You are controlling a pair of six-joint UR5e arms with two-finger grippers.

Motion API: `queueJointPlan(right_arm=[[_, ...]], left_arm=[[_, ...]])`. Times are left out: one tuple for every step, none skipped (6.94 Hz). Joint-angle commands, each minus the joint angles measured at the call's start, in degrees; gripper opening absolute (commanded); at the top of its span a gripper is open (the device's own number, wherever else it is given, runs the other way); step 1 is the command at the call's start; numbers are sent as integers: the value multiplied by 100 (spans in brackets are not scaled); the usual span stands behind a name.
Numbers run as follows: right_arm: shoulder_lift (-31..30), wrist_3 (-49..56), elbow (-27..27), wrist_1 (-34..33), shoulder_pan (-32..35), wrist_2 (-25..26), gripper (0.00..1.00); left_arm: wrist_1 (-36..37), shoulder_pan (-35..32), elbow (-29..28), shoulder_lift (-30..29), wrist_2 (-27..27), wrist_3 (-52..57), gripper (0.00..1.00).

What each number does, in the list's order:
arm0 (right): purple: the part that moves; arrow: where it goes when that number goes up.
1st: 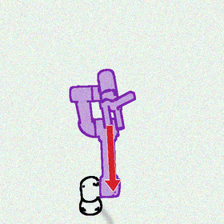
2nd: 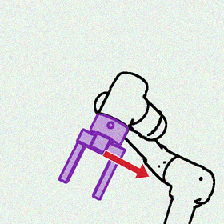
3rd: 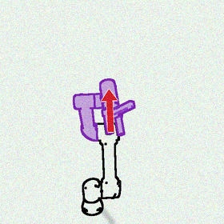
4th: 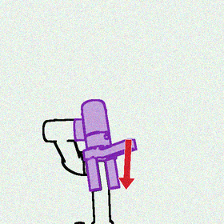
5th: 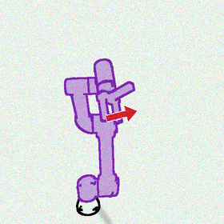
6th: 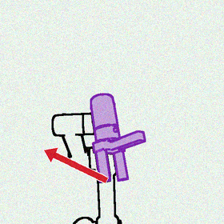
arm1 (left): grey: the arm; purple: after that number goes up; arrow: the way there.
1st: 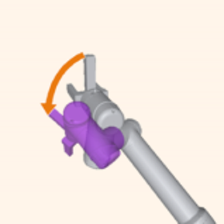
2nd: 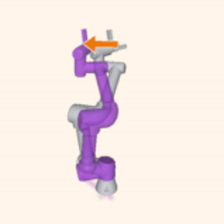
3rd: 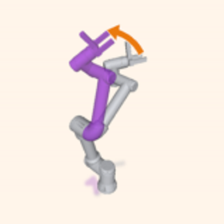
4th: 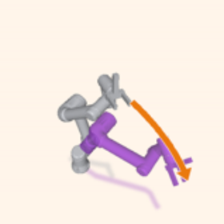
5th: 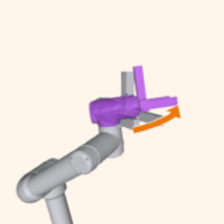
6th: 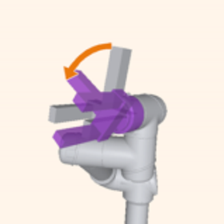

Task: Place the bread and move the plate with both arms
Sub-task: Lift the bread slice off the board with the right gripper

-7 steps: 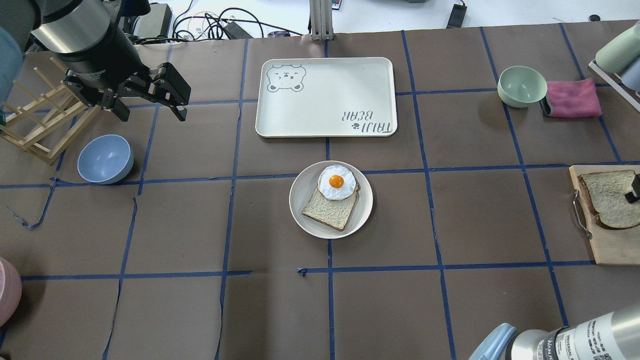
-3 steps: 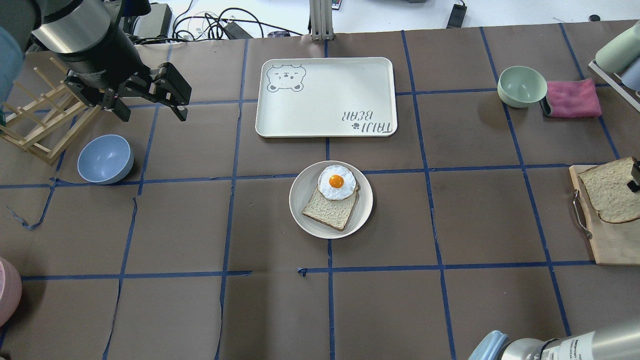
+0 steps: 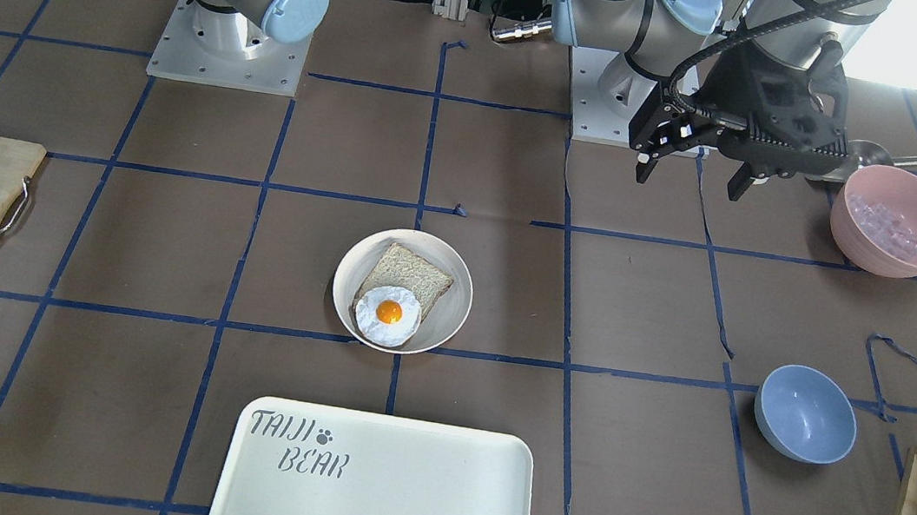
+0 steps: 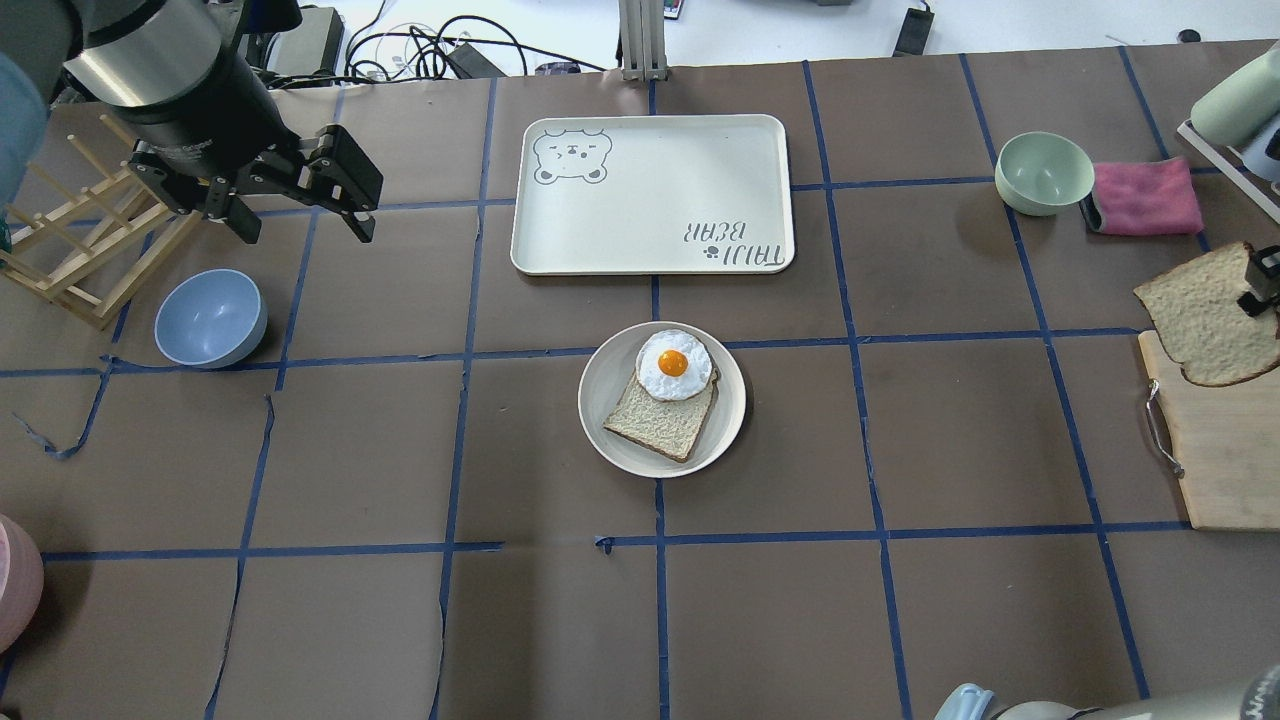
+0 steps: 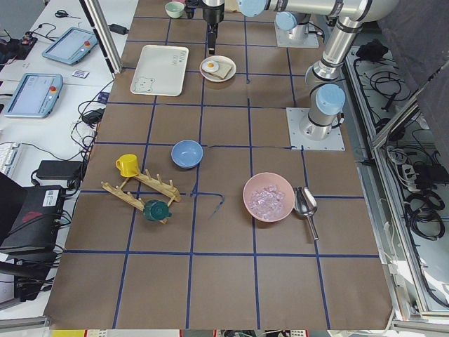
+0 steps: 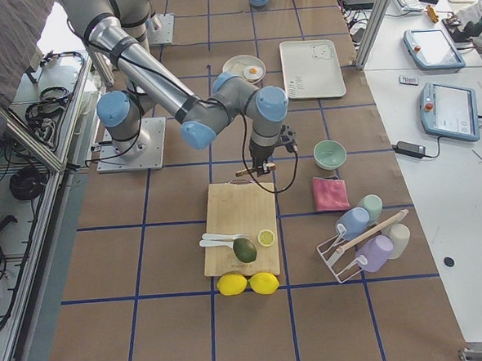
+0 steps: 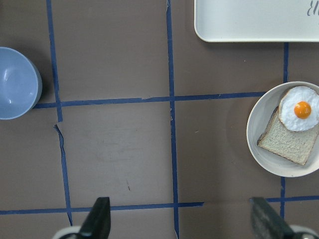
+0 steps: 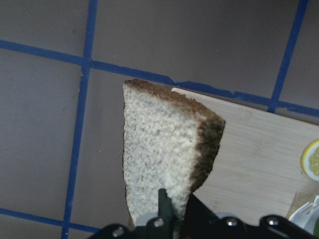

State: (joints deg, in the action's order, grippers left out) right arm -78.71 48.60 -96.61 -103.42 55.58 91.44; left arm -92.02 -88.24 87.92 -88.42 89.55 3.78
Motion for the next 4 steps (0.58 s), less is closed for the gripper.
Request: queueJointPlan(right_arm=[[22,-979,266,671,1203,-719,0],[65,-1933,214,708,1932,-1298,0],[118,-2621,196,665,2661,-1861,0],[127,-3307,187,482,3286,-2597,0]], left_arm=[[0,9,-3,-9,10,0,100],[0,0,-3,0,10,0,100],[0,0,-3,0,-7,9,100],[0,0,-3,0,1,-8,100]])
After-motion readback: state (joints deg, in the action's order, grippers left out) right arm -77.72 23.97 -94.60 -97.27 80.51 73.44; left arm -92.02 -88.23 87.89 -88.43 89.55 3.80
